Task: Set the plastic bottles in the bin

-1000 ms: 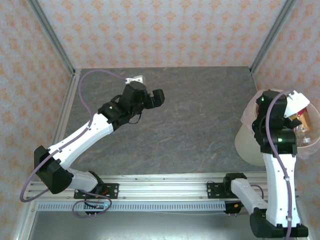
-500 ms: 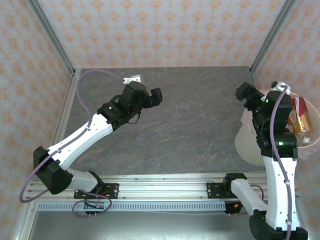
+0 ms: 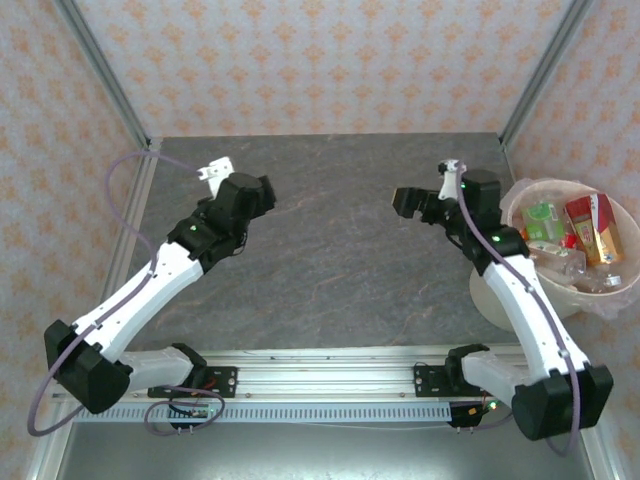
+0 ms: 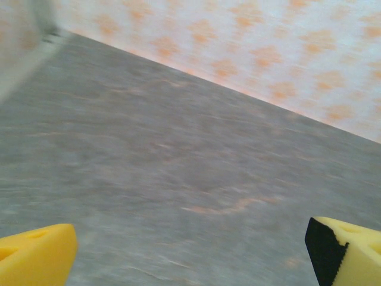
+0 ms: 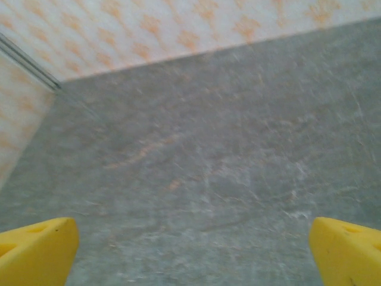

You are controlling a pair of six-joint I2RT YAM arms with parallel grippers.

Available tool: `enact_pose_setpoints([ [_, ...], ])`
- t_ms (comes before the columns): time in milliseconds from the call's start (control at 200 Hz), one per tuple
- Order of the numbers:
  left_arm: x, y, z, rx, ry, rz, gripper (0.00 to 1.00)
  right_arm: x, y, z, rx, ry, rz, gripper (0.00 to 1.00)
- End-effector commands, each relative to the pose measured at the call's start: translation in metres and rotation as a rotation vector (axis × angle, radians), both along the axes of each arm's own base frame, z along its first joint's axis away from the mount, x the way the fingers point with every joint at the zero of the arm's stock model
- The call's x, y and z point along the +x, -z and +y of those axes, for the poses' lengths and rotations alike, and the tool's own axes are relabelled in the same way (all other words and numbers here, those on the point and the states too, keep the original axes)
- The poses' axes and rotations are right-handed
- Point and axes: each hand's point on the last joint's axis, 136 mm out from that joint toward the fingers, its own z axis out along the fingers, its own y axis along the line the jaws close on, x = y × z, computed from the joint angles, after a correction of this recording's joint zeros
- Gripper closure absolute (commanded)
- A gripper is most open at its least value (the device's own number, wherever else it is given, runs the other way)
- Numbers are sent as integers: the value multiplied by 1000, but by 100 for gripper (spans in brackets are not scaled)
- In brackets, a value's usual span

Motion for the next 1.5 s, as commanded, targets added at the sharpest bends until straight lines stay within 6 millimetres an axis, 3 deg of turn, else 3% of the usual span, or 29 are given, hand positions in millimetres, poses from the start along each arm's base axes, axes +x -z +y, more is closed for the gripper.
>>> enact_pose_setpoints([
  [0, -19, 6, 64, 199, -189, 11, 0, 27, 30, -21, -152, 86, -30, 1],
  [145, -31, 30, 112, 365, -269, 76, 0, 50, 77, -45, -259, 169, 19, 1],
  [260, -24, 65, 130, 363, -248, 112, 0, 63, 104, -75, -275, 261, 25, 1],
  [425, 4, 110, 133, 308, -179, 97, 0, 66, 137, -112, -314, 372, 83, 1],
  [676, 48, 169, 122, 325, -36, 208, 0, 66, 154, -120, -328, 407, -22, 1],
  [821, 54, 171, 121, 304, 17, 134, 0, 64, 165, -119, -293, 418, -92, 1],
  [936, 36, 167, 119, 297, 20, 12, 0, 55, 169, -116, -281, 408, -155, 1],
  [986, 24, 175, 123, 292, -9, -43, 0, 52, 172, -115, -266, 412, -201, 1],
  [1026, 26, 169, 124, 301, -23, -110, 0, 52, 171, -121, -268, 452, -201, 1],
  [1086, 29, 175, 122, 312, -20, -3, 0, 55, 175, -127, -289, 478, -142, 1],
  [1151, 31, 168, 121, 337, -31, -54, 0, 54, 173, -129, -288, 496, -154, 1],
  [1191, 28, 175, 121, 326, -26, -16, 0, 54, 173, -130, -289, 497, -158, 1],
  [1496, 32, 172, 117, 327, -2, -22, 0, 54, 172, -129, -288, 496, -158, 1],
])
